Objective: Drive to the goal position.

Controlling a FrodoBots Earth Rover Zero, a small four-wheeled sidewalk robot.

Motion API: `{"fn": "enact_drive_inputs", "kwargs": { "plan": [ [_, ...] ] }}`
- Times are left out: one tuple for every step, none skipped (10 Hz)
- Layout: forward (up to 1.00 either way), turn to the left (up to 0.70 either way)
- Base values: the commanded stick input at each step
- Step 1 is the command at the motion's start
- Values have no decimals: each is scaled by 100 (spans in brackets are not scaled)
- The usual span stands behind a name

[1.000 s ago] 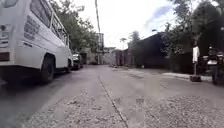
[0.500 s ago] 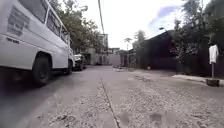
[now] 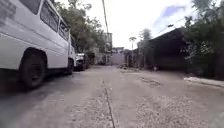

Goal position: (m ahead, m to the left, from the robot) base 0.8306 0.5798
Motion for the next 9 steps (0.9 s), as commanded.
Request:
{"fn": "enact_drive_inputs", "kwargs": {
  "plan": [
    [100,0],
    [100,0],
    [100,6],
    [100,17],
    [100,0],
    [100,0],
    [100,0],
    [100,0],
    [100,0]
  ]
}}
